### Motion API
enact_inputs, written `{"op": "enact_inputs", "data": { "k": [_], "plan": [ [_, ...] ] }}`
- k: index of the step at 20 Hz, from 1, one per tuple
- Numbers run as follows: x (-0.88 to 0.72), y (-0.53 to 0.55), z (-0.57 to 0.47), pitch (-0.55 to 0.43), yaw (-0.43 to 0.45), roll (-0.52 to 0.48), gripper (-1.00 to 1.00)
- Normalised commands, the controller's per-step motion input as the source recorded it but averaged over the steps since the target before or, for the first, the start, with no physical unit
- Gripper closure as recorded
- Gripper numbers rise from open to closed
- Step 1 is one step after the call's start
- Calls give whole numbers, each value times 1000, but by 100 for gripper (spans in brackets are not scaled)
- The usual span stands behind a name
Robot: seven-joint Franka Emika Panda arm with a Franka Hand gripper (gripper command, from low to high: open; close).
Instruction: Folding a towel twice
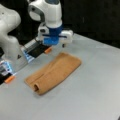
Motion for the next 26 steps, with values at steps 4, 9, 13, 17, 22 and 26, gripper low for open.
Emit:
{"op": "enact_inputs", "data": {
  "k": [4,9,13,17,22,26],
  "plan": [
    [962,145,-33,308,133,-377,-100],
    [1000,228,168,330,55,-324,-100],
    [784,237,309,332,35,-218,-100],
    [355,181,294,339,57,-164,-100],
    [139,76,52,270,217,-169,-100],
    [173,83,-92,210,358,-176,-100]
  ]
}}
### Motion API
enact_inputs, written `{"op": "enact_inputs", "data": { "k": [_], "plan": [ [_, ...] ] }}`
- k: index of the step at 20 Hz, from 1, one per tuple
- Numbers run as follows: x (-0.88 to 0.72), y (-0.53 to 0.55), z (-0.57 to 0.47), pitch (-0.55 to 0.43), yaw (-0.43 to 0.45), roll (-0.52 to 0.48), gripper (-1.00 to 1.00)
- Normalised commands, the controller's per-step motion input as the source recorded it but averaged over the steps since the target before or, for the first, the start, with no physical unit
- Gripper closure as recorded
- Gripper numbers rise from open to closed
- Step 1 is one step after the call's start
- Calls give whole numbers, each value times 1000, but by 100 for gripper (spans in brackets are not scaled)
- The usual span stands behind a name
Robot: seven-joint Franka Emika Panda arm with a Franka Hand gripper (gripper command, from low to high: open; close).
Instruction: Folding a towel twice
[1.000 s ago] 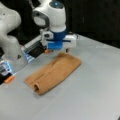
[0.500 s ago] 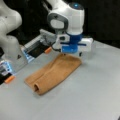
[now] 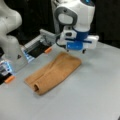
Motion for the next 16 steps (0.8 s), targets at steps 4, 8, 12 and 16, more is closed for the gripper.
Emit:
{"op": "enact_inputs", "data": {
  "k": [4,8,12,16],
  "plan": [
    [247,142,-126,41,262,-105,-100],
    [278,169,-142,-31,169,-86,-100],
    [242,127,-115,-36,121,-111,-100],
    [196,72,-117,-82,92,-171,-100]
  ]
}}
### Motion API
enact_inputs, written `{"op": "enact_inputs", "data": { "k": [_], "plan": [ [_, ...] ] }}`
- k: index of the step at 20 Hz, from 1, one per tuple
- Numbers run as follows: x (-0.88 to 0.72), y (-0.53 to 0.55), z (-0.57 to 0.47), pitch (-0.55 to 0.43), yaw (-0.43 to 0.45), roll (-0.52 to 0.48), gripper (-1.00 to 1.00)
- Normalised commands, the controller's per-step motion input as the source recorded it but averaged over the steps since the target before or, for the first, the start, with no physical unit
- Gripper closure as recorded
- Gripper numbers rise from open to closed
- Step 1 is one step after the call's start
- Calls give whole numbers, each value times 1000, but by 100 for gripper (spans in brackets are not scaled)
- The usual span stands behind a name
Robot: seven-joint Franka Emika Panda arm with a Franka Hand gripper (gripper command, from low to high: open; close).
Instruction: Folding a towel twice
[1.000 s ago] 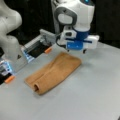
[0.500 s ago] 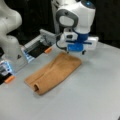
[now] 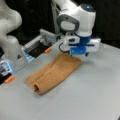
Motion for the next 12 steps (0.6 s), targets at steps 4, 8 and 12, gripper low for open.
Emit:
{"op": "enact_inputs", "data": {
  "k": [4,8,12],
  "plan": [
    [138,48,-240,-91,71,-179,-100],
    [67,50,-228,-87,48,-172,-100],
    [9,57,-206,-75,12,-157,-100]
  ]
}}
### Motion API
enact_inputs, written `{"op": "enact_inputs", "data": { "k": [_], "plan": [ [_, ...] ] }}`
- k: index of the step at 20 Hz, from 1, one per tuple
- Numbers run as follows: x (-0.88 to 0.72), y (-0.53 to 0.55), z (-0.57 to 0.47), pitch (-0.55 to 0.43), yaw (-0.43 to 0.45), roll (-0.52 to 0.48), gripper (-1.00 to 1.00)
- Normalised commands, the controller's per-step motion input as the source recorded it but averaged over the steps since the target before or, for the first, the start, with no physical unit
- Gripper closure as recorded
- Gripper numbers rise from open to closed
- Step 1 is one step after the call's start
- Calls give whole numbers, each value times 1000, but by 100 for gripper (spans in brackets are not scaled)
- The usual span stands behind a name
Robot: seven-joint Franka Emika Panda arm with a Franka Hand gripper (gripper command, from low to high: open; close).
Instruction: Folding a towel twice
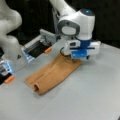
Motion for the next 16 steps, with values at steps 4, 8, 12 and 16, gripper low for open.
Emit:
{"op": "enact_inputs", "data": {
  "k": [4,8,12,16],
  "plan": [
    [-42,65,-218,-91,-8,-148,-100],
    [-59,20,-256,-144,8,-149,-100],
    [-33,-34,-219,-172,16,-187,-100],
    [-1,-51,-164,-166,42,-209,-100]
  ]
}}
